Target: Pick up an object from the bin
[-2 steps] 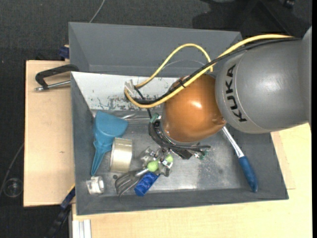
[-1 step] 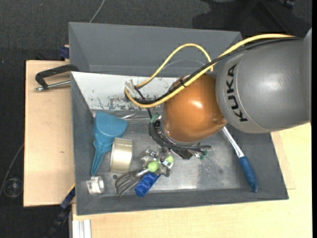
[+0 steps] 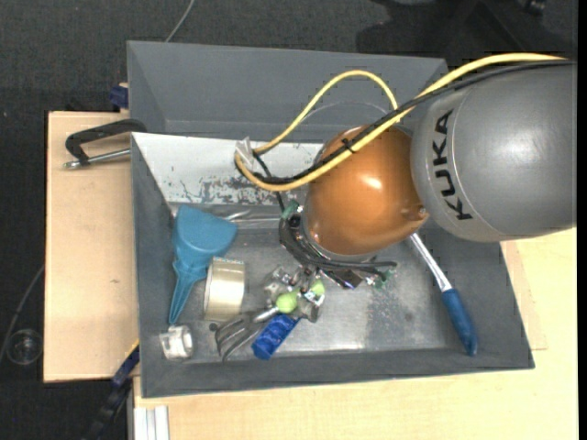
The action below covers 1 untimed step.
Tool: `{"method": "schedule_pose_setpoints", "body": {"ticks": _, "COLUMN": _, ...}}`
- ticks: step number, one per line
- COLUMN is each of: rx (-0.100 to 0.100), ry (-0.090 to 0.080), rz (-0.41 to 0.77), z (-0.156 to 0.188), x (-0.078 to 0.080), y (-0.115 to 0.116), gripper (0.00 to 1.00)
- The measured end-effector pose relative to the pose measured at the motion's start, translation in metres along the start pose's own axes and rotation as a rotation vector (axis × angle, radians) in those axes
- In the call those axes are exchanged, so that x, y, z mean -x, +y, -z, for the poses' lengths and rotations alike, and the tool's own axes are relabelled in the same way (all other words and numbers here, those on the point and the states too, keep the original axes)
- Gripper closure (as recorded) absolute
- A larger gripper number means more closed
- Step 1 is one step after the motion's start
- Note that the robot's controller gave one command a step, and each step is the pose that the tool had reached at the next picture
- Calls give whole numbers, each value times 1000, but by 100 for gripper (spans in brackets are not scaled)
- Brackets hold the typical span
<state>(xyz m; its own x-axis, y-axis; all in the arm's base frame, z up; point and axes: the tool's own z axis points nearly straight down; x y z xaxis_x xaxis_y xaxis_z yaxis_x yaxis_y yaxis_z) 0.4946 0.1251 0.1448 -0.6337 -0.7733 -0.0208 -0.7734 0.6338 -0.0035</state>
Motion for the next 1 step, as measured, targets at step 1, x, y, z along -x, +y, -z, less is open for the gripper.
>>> {"method": "schedule_pose_setpoints", "body": {"ticks": 1, "rx": -2, "ry": -3, "rz": 0, "z": 21, "x": 2, "y": -1, "gripper": 100}}
